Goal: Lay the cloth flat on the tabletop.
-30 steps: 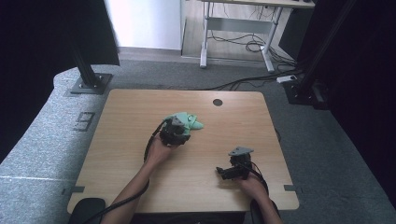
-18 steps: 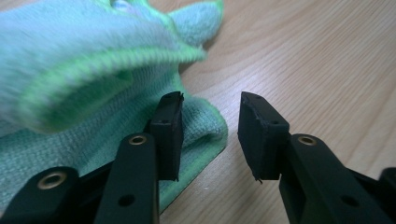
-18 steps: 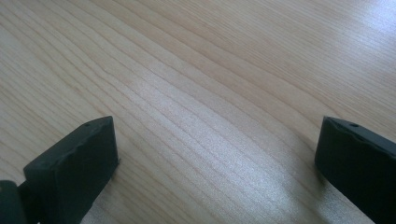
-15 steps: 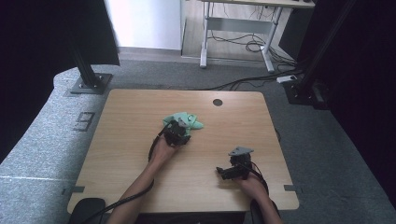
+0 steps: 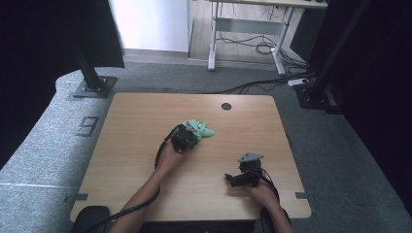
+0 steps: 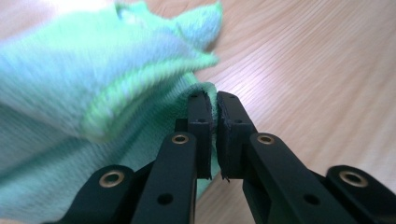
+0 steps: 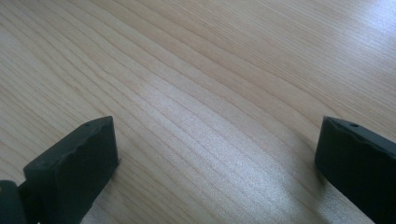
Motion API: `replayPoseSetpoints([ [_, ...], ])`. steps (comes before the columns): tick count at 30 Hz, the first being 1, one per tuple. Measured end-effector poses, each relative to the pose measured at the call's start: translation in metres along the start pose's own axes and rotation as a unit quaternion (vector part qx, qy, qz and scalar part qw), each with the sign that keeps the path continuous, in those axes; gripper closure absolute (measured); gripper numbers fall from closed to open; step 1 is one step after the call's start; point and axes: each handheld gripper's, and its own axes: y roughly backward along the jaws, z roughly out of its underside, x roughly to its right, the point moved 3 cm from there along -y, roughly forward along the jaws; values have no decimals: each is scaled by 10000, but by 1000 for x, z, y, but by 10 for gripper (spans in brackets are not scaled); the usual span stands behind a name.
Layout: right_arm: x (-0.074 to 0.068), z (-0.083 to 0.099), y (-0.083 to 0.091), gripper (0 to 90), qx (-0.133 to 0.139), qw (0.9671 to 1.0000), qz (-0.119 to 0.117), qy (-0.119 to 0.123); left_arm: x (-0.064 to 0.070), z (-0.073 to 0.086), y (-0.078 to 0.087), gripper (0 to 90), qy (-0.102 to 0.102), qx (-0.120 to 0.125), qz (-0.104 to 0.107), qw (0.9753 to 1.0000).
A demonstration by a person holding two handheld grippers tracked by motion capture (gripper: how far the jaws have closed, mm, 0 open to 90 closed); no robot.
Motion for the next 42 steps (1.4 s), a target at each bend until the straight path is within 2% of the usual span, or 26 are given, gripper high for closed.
replayPoseSetpoints([
  [5, 0, 0, 0, 0, 9, 10000, 2, 16, 3, -14, 21, 849, -112, 161, -2, 9998],
  [10, 0, 0, 0, 0, 3, 10000, 1, 8, 2, -28, 45, 851, -97, 441, 9, 9990],
  [15, 0, 0, 0, 0, 10, 10000, 3, 21, -2, -40, 75, 851, -96, 750, -14, 9971],
  [18, 0, 0, 0, 0, 12, 10000, 3, 21, -5, -40, 83, 851, -62, 797, -1, 9968],
  [23, 0, 0, 0, 0, 6, 10000, 0, 12, -12, -21, 81, 850, 24, 650, -111, 9978],
  [27, 0, 0, 0, 0, 4, 10000, 1, 7, -22, 2, 76, 848, 265, 531, -123, 9982],
  [33, 0, 0, 0, 0, -1, 10000, -1, 3, -34, 37, 71, 841, 471, 253, -150, 9985],
  [42, 0, 0, 0, 0, 0, 10000, 0, 3, -44, 82, 60, 829, 830, -108, -90, 9965],
])
